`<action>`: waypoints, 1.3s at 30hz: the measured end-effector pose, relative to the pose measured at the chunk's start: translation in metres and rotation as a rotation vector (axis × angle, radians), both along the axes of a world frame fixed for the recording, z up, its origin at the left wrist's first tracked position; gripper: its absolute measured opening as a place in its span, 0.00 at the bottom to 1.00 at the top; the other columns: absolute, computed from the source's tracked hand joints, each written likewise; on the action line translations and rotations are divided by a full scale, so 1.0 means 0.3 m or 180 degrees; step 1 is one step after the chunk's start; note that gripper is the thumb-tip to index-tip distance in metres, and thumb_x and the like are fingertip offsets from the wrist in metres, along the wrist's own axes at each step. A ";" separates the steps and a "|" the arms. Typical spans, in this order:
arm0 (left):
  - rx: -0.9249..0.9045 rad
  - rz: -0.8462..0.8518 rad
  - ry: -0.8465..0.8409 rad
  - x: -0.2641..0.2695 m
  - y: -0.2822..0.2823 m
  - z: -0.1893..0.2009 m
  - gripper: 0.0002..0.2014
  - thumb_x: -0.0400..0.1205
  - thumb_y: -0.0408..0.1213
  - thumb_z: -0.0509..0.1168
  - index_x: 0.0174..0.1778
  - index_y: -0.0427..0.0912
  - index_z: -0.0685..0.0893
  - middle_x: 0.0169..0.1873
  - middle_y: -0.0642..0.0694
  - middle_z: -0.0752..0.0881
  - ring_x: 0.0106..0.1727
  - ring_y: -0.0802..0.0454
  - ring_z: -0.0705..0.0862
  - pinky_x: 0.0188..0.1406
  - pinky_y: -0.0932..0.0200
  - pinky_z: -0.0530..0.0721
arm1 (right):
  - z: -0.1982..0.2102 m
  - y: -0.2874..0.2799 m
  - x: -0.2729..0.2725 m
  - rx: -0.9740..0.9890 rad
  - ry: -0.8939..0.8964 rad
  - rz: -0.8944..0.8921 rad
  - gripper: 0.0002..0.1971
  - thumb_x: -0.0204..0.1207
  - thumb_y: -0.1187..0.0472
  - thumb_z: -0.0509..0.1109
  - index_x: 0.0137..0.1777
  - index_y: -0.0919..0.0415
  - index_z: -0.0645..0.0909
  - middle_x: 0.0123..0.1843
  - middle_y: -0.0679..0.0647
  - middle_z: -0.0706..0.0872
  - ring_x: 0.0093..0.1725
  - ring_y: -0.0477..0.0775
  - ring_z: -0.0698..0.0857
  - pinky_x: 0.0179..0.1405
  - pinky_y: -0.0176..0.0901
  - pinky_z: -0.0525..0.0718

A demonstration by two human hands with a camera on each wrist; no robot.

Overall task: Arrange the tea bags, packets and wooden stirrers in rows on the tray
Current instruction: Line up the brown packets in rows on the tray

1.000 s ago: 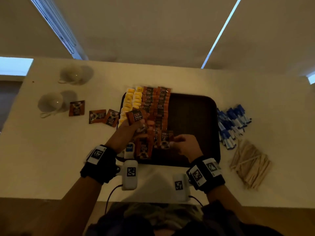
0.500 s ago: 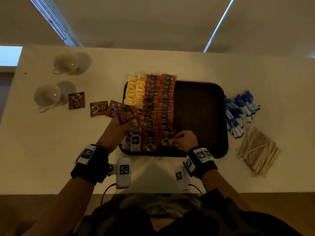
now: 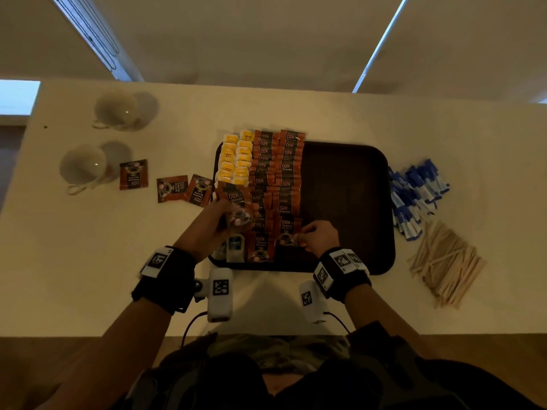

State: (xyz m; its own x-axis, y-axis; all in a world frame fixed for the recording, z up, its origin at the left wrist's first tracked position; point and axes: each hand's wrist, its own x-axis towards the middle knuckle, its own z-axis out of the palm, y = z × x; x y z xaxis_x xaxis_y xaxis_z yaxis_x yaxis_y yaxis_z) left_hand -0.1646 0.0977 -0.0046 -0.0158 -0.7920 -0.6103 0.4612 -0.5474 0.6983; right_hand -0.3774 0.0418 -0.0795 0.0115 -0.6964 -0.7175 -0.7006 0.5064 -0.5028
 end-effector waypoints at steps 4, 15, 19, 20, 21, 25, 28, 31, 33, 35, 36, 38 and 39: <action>0.0142 -0.0003 -0.0127 -0.028 -0.027 0.015 0.15 0.85 0.25 0.51 0.67 0.34 0.72 0.60 0.41 0.82 0.44 0.63 0.88 0.44 0.68 0.87 | -0.003 -0.002 -0.004 -0.0056 -0.0100 -0.0003 0.09 0.70 0.62 0.77 0.36 0.53 0.78 0.49 0.58 0.88 0.48 0.54 0.88 0.52 0.51 0.88; 0.0115 -0.0287 -0.0630 -0.070 -0.006 -0.017 0.14 0.84 0.30 0.59 0.65 0.42 0.76 0.61 0.39 0.85 0.59 0.44 0.85 0.62 0.46 0.82 | 0.121 -0.020 0.003 -0.0747 -0.0787 -0.0061 0.06 0.77 0.51 0.69 0.48 0.53 0.81 0.49 0.48 0.85 0.51 0.48 0.86 0.55 0.47 0.86; 0.0000 -0.0466 -0.0621 -0.107 0.003 -0.016 0.12 0.83 0.30 0.61 0.59 0.48 0.80 0.55 0.46 0.88 0.59 0.48 0.86 0.58 0.51 0.85 | 0.173 -0.005 0.036 -0.0460 -0.1365 0.0026 0.03 0.78 0.53 0.69 0.47 0.50 0.81 0.51 0.48 0.85 0.55 0.50 0.85 0.56 0.46 0.85; -0.0017 -0.0514 -0.0639 -0.116 0.006 -0.019 0.12 0.82 0.31 0.62 0.59 0.48 0.81 0.55 0.46 0.88 0.58 0.49 0.86 0.58 0.51 0.85 | 0.171 0.001 0.039 -0.0446 -0.1408 0.0006 0.03 0.78 0.55 0.69 0.48 0.51 0.81 0.53 0.50 0.86 0.56 0.50 0.85 0.57 0.48 0.85; -0.0024 -0.0537 -0.0670 -0.121 0.008 -0.023 0.13 0.82 0.31 0.63 0.61 0.46 0.80 0.56 0.45 0.88 0.58 0.48 0.86 0.60 0.48 0.84 | 0.167 0.005 0.039 -0.0463 -0.1427 -0.0036 0.03 0.78 0.57 0.69 0.49 0.53 0.82 0.55 0.52 0.86 0.56 0.51 0.85 0.59 0.50 0.85; -0.0026 -0.0423 -0.0681 -0.131 0.017 -0.041 0.20 0.79 0.31 0.67 0.67 0.40 0.77 0.60 0.40 0.86 0.60 0.44 0.85 0.62 0.43 0.82 | 0.165 0.011 0.025 -0.0373 -0.1539 -0.0211 0.03 0.78 0.63 0.69 0.48 0.55 0.82 0.57 0.56 0.86 0.57 0.53 0.85 0.58 0.52 0.86; -0.0061 -0.0332 -0.0652 -0.137 0.018 -0.051 0.16 0.81 0.31 0.64 0.65 0.42 0.78 0.59 0.40 0.85 0.59 0.46 0.86 0.56 0.50 0.86 | 0.159 0.004 0.009 -0.0334 -0.1432 -0.0214 0.03 0.78 0.64 0.68 0.46 0.56 0.81 0.57 0.58 0.85 0.56 0.56 0.86 0.54 0.51 0.87; 0.0150 0.0043 -0.0505 -0.130 0.010 -0.059 0.14 0.84 0.32 0.58 0.66 0.39 0.76 0.55 0.40 0.86 0.57 0.45 0.86 0.53 0.52 0.88 | 0.132 -0.008 -0.018 -0.0259 -0.1088 -0.0212 0.04 0.79 0.64 0.67 0.52 0.61 0.81 0.58 0.59 0.85 0.56 0.56 0.86 0.52 0.49 0.88; 0.0305 0.0294 -0.0352 -0.119 -0.001 -0.065 0.13 0.85 0.30 0.52 0.63 0.36 0.75 0.47 0.39 0.88 0.52 0.44 0.87 0.52 0.51 0.87 | 0.107 -0.012 -0.038 -0.0214 -0.0813 -0.0122 0.06 0.79 0.64 0.68 0.53 0.61 0.81 0.56 0.59 0.86 0.54 0.55 0.86 0.52 0.48 0.87; 0.0331 0.0338 -0.0424 -0.107 -0.002 -0.072 0.13 0.85 0.30 0.49 0.58 0.36 0.77 0.41 0.41 0.89 0.48 0.47 0.89 0.51 0.52 0.88 | 0.085 -0.010 -0.048 -0.0140 -0.0557 -0.0038 0.05 0.78 0.64 0.68 0.53 0.61 0.81 0.55 0.58 0.85 0.53 0.54 0.86 0.51 0.47 0.87; 0.0322 0.0349 -0.0512 -0.103 -0.001 -0.073 0.12 0.85 0.31 0.49 0.56 0.38 0.78 0.40 0.43 0.90 0.45 0.49 0.90 0.49 0.53 0.89 | 0.073 -0.009 -0.049 -0.0085 -0.0470 -0.0044 0.05 0.78 0.64 0.68 0.52 0.61 0.81 0.54 0.58 0.85 0.53 0.55 0.86 0.51 0.47 0.87; 0.0274 0.0353 -0.0671 -0.099 0.005 -0.070 0.12 0.86 0.31 0.50 0.52 0.43 0.80 0.40 0.46 0.89 0.41 0.54 0.89 0.45 0.56 0.89 | 0.054 -0.004 -0.045 0.0049 -0.0382 -0.0124 0.02 0.78 0.65 0.69 0.49 0.61 0.81 0.54 0.59 0.86 0.54 0.56 0.86 0.52 0.48 0.86; 0.0257 0.0350 -0.0711 -0.098 0.008 -0.072 0.12 0.86 0.31 0.51 0.51 0.45 0.80 0.40 0.48 0.89 0.42 0.54 0.89 0.46 0.56 0.89 | 0.045 -0.003 -0.041 0.0091 -0.0369 -0.0179 0.01 0.78 0.65 0.69 0.48 0.60 0.80 0.55 0.59 0.86 0.53 0.56 0.86 0.52 0.49 0.87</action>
State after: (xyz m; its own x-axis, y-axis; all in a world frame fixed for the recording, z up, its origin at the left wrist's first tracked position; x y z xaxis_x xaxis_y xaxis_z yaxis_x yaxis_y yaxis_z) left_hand -0.1941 0.1000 -0.0262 0.2099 -0.7300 -0.6504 0.3604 -0.5606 0.7456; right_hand -0.3896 0.0409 -0.0659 0.0571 -0.6776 -0.7332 -0.6088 0.5584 -0.5635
